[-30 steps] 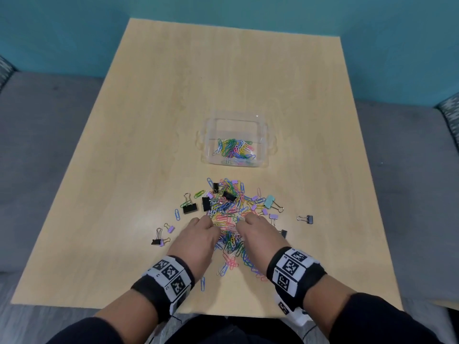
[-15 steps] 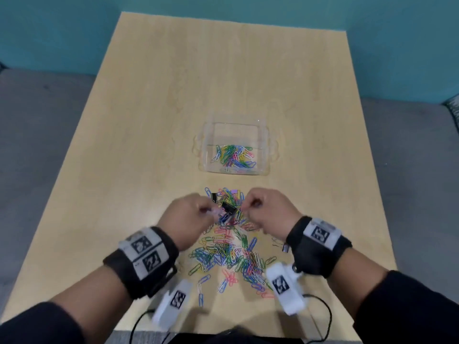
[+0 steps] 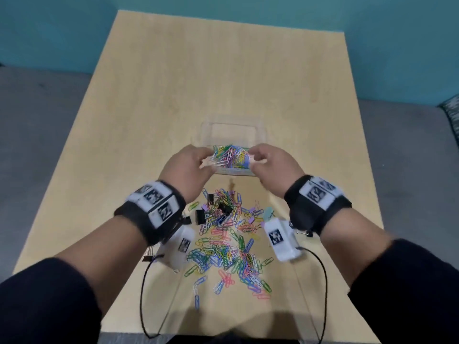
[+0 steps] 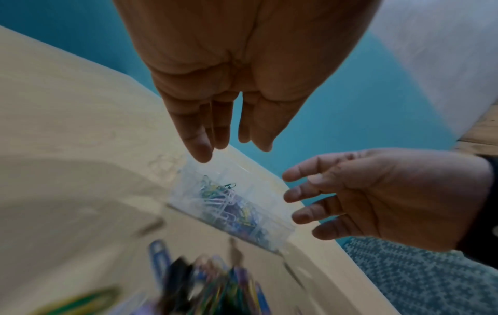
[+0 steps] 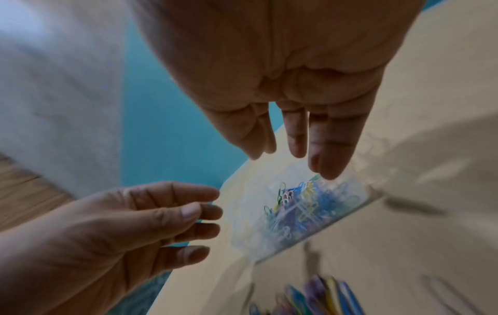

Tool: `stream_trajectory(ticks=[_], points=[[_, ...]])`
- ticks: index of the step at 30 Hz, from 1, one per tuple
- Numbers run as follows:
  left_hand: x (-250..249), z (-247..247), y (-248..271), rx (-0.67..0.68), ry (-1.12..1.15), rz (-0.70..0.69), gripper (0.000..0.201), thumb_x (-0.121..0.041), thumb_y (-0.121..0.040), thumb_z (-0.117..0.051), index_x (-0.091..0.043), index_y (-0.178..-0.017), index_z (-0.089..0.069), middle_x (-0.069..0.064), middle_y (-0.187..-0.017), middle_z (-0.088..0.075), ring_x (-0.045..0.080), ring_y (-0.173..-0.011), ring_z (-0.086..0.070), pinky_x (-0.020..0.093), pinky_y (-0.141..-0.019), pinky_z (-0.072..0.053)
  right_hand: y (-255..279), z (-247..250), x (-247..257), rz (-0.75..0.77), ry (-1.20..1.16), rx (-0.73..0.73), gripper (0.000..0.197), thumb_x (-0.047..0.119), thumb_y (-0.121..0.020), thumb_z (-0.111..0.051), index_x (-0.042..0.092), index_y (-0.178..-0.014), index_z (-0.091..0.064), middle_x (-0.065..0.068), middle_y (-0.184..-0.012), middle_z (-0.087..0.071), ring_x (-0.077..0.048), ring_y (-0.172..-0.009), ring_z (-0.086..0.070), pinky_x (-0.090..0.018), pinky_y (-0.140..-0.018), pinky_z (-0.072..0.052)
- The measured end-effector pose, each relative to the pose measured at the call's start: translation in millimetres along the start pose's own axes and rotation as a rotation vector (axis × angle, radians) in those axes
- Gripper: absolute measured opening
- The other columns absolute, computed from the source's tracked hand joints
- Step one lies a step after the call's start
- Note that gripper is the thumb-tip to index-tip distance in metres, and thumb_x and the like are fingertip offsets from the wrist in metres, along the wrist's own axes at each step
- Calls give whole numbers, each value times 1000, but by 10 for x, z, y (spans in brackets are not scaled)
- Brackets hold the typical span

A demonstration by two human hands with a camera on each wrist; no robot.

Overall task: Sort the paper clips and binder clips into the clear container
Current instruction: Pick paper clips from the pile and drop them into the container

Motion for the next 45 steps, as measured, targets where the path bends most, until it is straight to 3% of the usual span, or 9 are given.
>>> stream_trajectory(ticks=[2, 6, 11, 16, 22, 28, 33, 40, 45], points=[[123, 2, 390, 11, 22, -27, 29, -31, -86, -61, -19, -111, -66, 3, -101, -61, 18, -88, -59, 27, -78, -41, 367, -56, -98, 77, 110, 47, 23, 18, -87, -56, 20, -109, -63, 3, -102, -59, -16, -88, -55, -27, -81, -43], [312, -267, 1375, 289, -14, -135, 27, -46, -79, -43, -25, -77, -60, -9, -77, -55, 12, -70, -55, 29, -66, -44, 1244, -431, -421, 198, 358, 342, 24, 35, -87, -34, 22, -84, -54, 0, -83, -57, -24, -77, -54, -39, -72, -46], [400, -801, 2201, 714, 157, -123, 26, -52, -77, -48, -33, -87, -62, -18, -86, -54, -7, -82, -53, 18, -81, -43, 1949, -872, -724, 270, 599, 589, 14, 27, -83, -39, 23, -81, -52, 0, -86, -57, -23, -81, -53, -33, -69, -48], [362, -988, 2159, 495, 193, -178, 37, -39, -82, -49, -27, -113, -64, -11, -104, -51, -11, -90, -45, 6, -86, -33, 1905, -1171, -543, 414, 548, 396, 25, 27, -81, -35, 25, -93, -57, 2, -93, -52, -20, -88, -47, -33, -72, -47], [424, -685, 2060, 103, -47, -194, 41, -31, -73, -66, -26, -112, -53, -4, -109, -48, 19, -90, -54, 30, -78, -48, 1879, -1031, -483, 322, 515, 151, 22, 23, -82, -50, 21, -103, -53, 1, -103, -49, -23, -92, -45, -36, -76, -48], [482, -845, 2023, 156, -279, -162, 98, -39, -56, -83, -22, -139, -34, 12, -139, -40, 30, -117, -37, 44, -94, -44, 1937, -1154, -611, 141, 615, 244, 91, 36, -75, -62, 31, -148, -7, -4, -149, -19, -30, -126, -27, -42, -96, -40], [253, -941, 1779, 67, -275, -235, 83, -37, -59, -82, -13, -132, -48, 14, -132, -50, 28, -113, -35, 41, -94, -44, 1643, -1335, -363, 182, 578, 133, 78, 35, -86, -59, 26, -149, -13, -5, -153, -17, -29, -132, -21, -43, -100, -38], [164, -940, 1549, 16, -333, -235, 55, -25, -64, -79, -16, -115, -59, 8, -111, -56, 25, -98, -39, 36, -84, -48, 1371, -1364, -245, 261, 644, 141, 71, 1, -69, -58, 12, -137, -37, -12, -127, -44, -33, -111, -37, -41, -89, -44], [184, -950, 1469, 58, -351, -222, 27, -20, -71, -72, -21, -94, -58, 1, -98, -51, 22, -88, -39, 33, -74, -45, 1355, -1290, -178, 320, 730, 221, 62, 3, -73, -64, 10, -129, -40, -13, -123, -42, -33, -111, -36, -39, -85, -42]])
Point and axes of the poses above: each hand's wrist, its own y-axis away from the middle knuckle, its own z-axis out of the back of the hand, x = y × z, the point moved 6 cm from there along -y, towards the middle knuckle
